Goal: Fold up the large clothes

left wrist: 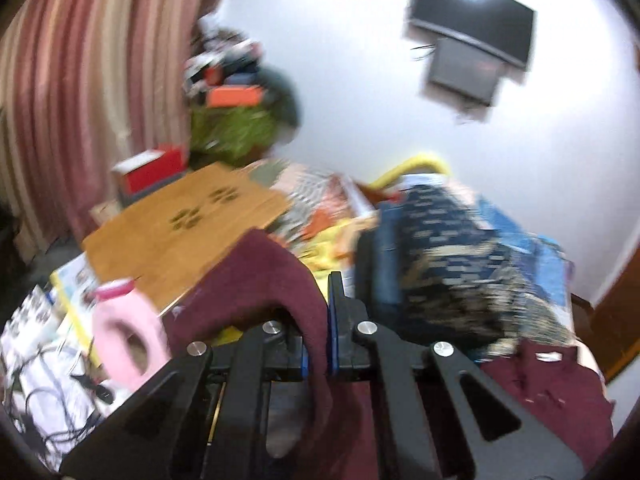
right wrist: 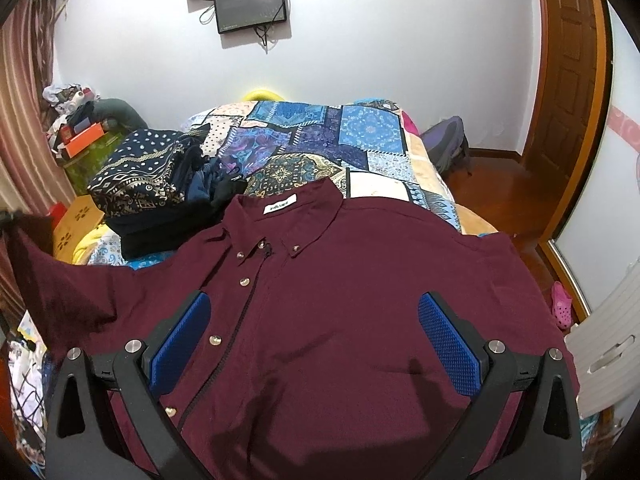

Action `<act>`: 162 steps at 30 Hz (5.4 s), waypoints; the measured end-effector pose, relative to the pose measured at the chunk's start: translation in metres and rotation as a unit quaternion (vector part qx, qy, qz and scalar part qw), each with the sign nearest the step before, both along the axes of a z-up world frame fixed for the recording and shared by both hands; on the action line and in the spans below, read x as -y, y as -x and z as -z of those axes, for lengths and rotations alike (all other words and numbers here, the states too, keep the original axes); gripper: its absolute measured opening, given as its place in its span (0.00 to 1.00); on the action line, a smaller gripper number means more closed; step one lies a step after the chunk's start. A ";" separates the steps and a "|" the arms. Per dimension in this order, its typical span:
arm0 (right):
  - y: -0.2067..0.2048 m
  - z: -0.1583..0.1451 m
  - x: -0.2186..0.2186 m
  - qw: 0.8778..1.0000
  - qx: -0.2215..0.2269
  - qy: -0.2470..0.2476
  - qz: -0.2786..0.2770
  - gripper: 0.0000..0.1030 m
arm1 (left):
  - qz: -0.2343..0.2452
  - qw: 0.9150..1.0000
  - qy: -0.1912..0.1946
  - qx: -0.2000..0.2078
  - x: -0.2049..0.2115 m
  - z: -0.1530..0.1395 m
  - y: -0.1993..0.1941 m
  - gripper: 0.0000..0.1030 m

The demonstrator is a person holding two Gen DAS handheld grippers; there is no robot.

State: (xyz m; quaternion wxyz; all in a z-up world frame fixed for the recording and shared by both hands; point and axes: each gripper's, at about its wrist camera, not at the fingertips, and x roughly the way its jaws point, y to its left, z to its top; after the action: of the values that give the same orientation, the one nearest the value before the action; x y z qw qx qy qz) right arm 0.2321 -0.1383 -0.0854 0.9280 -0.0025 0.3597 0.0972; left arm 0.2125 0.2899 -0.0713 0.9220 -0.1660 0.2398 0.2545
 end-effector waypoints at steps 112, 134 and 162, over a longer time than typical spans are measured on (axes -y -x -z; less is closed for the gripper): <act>-0.070 0.047 -0.033 0.979 -0.148 -0.049 -0.132 0.07 | 0.185 0.936 0.047 -0.296 0.121 0.185 -0.005 0.87; -0.029 0.056 0.100 0.993 -0.108 -0.008 0.049 0.15 | 0.173 0.934 0.047 -0.310 0.115 0.193 -0.006 0.87; -0.032 0.055 0.096 0.978 -0.154 -0.136 0.043 0.66 | 0.264 0.912 -0.013 -0.315 0.131 0.153 0.093 0.93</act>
State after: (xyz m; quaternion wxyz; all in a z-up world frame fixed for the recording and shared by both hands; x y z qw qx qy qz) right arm 0.2640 -0.2344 -0.1404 0.8563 0.1544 0.4816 0.1045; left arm 0.1198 0.1588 -0.2240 0.8342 0.0036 0.5497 0.0442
